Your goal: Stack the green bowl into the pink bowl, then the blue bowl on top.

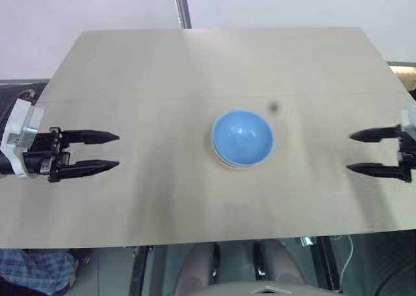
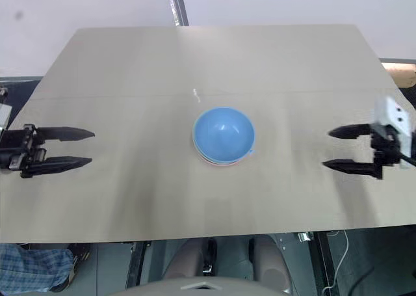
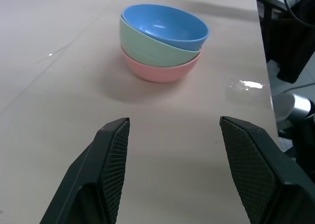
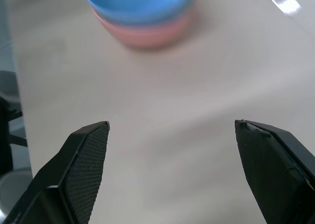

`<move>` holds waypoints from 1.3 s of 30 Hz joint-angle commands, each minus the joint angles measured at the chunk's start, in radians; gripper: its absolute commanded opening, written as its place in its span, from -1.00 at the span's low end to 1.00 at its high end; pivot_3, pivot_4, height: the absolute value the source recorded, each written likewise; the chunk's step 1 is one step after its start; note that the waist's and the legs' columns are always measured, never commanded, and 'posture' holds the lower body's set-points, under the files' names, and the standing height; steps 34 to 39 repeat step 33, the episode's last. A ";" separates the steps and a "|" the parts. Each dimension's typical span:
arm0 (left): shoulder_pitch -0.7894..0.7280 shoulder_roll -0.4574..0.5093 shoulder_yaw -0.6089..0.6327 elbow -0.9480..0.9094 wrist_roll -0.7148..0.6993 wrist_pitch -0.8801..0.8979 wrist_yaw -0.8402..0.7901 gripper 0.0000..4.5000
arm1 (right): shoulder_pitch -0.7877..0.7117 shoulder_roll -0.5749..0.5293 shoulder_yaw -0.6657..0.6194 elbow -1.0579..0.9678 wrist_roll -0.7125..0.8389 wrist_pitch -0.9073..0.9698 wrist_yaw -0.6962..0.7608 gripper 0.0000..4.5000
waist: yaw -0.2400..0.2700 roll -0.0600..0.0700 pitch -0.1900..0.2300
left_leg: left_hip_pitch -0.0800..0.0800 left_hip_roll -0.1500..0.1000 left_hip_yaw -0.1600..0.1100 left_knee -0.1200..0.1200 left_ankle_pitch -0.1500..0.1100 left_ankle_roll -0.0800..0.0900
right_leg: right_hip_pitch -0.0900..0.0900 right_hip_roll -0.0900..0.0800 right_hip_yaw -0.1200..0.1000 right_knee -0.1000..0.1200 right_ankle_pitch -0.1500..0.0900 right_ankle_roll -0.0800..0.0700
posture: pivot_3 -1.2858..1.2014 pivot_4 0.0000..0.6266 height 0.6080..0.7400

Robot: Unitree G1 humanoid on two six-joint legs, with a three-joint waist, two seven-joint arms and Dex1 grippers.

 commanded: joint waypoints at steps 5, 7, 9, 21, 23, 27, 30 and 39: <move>0.165 -0.082 0.227 -0.139 -0.018 0.085 0.096 0.38 | 0.054 -0.030 -0.195 0.120 0.058 -0.100 0.033 0.96 | -0.003 0.001 0.000 | 0.005 0.001 0.002 -0.001 0.000 0.000 | 0.002 0.000 0.006 0.001 0.000 0.000 | 0.03 -0.52 1.00; 0.206 -0.100 0.269 -0.164 -0.018 0.103 0.113 0.38 | 0.066 -0.035 -0.203 0.130 0.055 -0.113 0.032 0.96 | -0.001 0.000 0.000 | 0.008 0.001 0.002 -0.002 0.000 0.000 | 0.006 0.000 0.006 0.000 0.000 0.000 | 0.03 -0.52 1.00; 0.242 -0.119 0.301 -0.190 -0.020 0.116 0.124 0.38 | 0.074 -0.038 -0.203 0.137 0.055 -0.123 0.033 0.96 | 0.001 0.000 0.000 | 0.010 0.001 0.002 -0.002 0.000 0.000 | 0.009 -0.001 0.005 -0.001 0.000 0.000 | 0.03 -0.52 1.00; 0.337 -0.172 0.379 -0.262 -0.015 0.141 0.140 0.38 | 0.133 -0.029 -0.177 0.139 0.045 -0.193 0.054 0.96 | 0.012 0.001 0.000 | 0.014 0.001 0.000 -0.002 -0.001 0.000 | 0.013 -0.003 0.004 -0.002 0.000 0.000 | 0.03 -0.52 1.00; 0.340 -0.177 0.378 -0.269 -0.015 0.141 0.143 0.38 | 0.142 -0.029 -0.182 0.136 0.046 -0.201 0.052 0.96 | 0.015 0.001 0.000 | 0.014 0.001 0.000 -0.002 -0.001 0.000 | 0.013 -0.002 0.004 -0.002 0.000 0.000 | 0.03 -0.52 1.00; 0.345 -0.188 0.373 -0.278 -0.013 0.137 0.151 0.38 | 0.171 -0.031 -0.201 0.126 0.051 -0.214 0.050 0.96 | 0.021 0.001 0.000 | 0.014 0.001 0.000 -0.003 -0.001 0.000 | 0.013 -0.003 0.004 -0.002 0.000 0.000 | 0.03 -0.52 1.00; 0.346 -0.192 0.368 -0.278 -0.008 0.132 0.153 0.38 | 0.180 -0.033 -0.212 0.118 0.060 -0.211 0.043 0.96 | 0.022 0.001 0.000 | 0.014 0.001 0.000 -0.003 -0.001 0.000 | 0.013 -0.003 0.004 -0.003 0.000 0.000 | 0.03 -0.52 1.00; 0.344 -0.189 0.360 -0.273 0.003 0.118 0.145 0.38 | 0.185 -0.036 -0.216 0.115 0.064 -0.210 0.041 0.96 | 0.022 0.001 0.000 | 0.014 0.001 0.000 -0.003 -0.001 0.000 | 0.013 -0.003 0.004 -0.003 0.000 0.000 | 0.03 -0.52 1.00</move>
